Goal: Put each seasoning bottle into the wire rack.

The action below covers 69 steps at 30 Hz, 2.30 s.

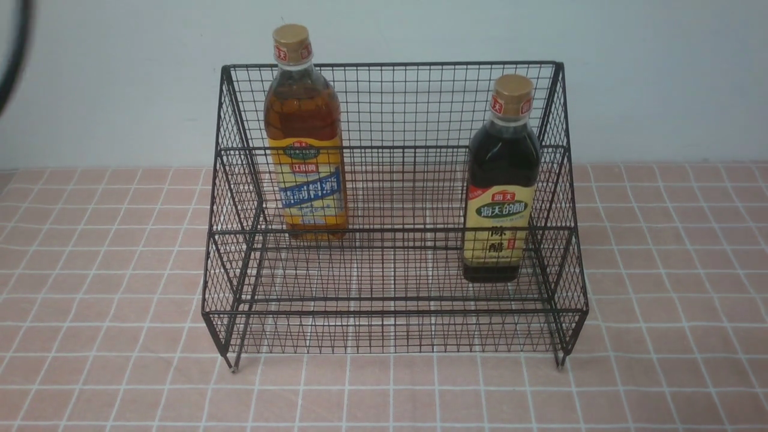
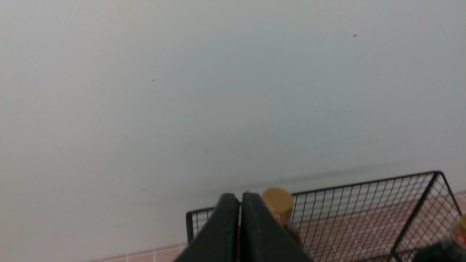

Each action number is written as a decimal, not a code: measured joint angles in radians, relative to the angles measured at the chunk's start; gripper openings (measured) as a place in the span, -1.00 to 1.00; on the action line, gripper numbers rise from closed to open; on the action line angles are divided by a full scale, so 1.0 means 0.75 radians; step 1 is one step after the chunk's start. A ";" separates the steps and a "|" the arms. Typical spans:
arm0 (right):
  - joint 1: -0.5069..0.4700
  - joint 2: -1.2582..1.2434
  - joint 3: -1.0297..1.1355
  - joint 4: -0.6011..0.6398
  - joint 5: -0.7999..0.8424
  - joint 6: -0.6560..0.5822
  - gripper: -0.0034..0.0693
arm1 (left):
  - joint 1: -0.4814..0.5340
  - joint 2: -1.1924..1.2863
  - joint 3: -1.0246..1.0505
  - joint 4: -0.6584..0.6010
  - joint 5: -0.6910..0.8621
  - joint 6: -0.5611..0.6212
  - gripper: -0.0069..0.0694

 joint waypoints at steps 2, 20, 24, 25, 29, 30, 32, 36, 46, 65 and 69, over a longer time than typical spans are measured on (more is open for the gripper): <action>0.000 0.000 0.000 0.000 0.000 0.000 -0.95 | 0.000 -0.077 0.070 0.000 0.000 0.003 -0.84; 0.000 0.000 0.000 0.000 0.000 0.000 -0.95 | 0.000 -1.026 1.151 -0.030 -0.084 0.009 -0.84; 0.000 0.000 0.000 0.000 0.000 0.000 -0.95 | 0.000 -1.066 1.224 -0.030 -0.081 0.010 -0.84; 0.000 0.000 0.000 0.000 0.000 0.000 -0.95 | 0.000 -1.067 1.229 -0.030 -0.081 0.010 -0.84; 0.000 0.000 0.000 0.000 0.000 0.000 -0.95 | 0.000 -1.070 1.229 -0.021 -0.104 0.010 -0.84; 0.000 0.000 0.000 0.000 0.000 0.000 -0.95 | 0.000 -1.070 1.229 -0.012 -0.117 0.010 -0.84; 0.000 0.000 0.000 0.000 0.000 0.000 -0.95 | 0.000 -1.072 1.231 0.002 -0.121 0.012 -0.84; 0.000 0.000 0.000 -0.001 0.000 0.000 -0.95 | 0.033 -1.106 1.259 0.002 -0.134 0.016 -0.84; 0.000 0.000 0.000 -0.001 0.000 0.000 -0.95 | 0.244 -1.327 1.600 -0.033 -0.307 0.042 -0.84; 0.000 0.000 0.000 -0.001 0.000 0.000 -0.95 | 0.277 -1.458 1.878 -0.031 -0.318 0.127 -0.84; 0.000 0.000 0.000 -0.001 0.000 0.000 -0.95 | 0.277 -1.458 1.878 -0.031 -0.318 0.127 -0.84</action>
